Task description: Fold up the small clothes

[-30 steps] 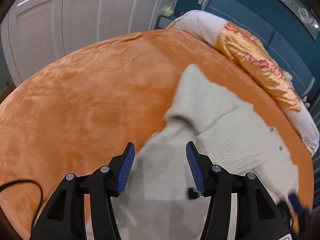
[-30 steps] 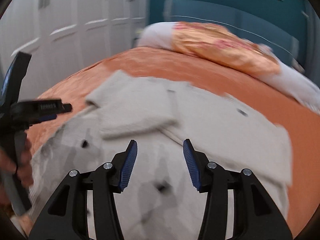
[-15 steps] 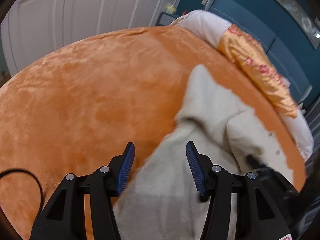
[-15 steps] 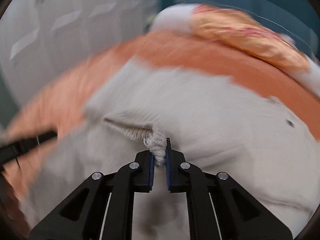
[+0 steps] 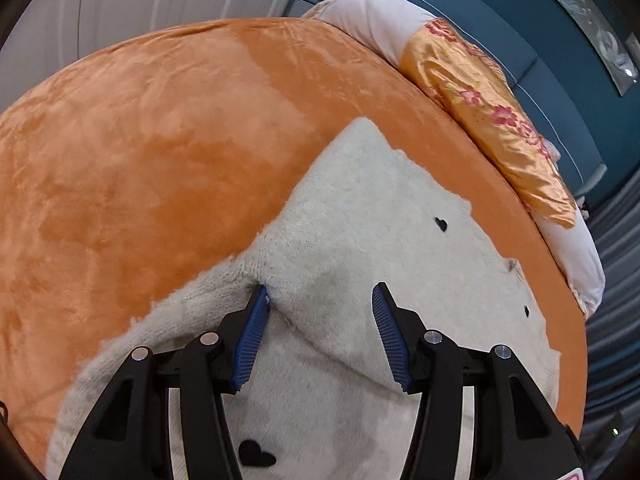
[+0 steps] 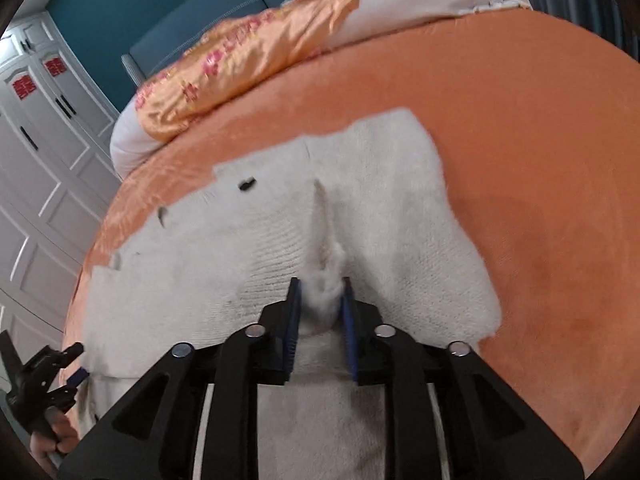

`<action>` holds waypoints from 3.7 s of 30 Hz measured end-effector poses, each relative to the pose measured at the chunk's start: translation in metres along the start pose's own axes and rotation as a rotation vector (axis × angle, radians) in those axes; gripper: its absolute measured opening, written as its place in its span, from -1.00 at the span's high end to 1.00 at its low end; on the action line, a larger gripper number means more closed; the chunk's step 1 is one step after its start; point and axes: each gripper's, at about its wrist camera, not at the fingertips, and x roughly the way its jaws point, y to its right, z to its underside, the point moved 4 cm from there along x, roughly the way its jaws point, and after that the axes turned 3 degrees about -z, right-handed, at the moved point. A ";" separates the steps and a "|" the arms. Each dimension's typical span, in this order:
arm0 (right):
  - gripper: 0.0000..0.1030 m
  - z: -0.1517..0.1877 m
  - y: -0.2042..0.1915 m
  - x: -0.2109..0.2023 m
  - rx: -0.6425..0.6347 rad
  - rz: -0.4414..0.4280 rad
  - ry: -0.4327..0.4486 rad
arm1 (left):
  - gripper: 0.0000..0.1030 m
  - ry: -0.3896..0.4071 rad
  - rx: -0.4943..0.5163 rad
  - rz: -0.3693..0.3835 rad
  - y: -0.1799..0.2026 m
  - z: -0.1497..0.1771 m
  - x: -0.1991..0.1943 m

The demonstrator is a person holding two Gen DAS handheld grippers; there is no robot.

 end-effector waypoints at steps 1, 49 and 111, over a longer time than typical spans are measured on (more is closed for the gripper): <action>0.40 -0.001 -0.002 -0.002 0.003 -0.016 0.009 | -0.01 -0.004 -0.017 0.003 -0.001 -0.001 0.001; 0.73 0.056 0.048 -0.145 -0.129 0.228 0.138 | 0.59 0.120 0.245 -0.136 -0.029 0.027 -0.045; 0.82 0.197 0.022 -0.165 -0.023 0.129 -0.173 | 0.89 -0.146 0.185 -0.099 -0.121 0.140 -0.131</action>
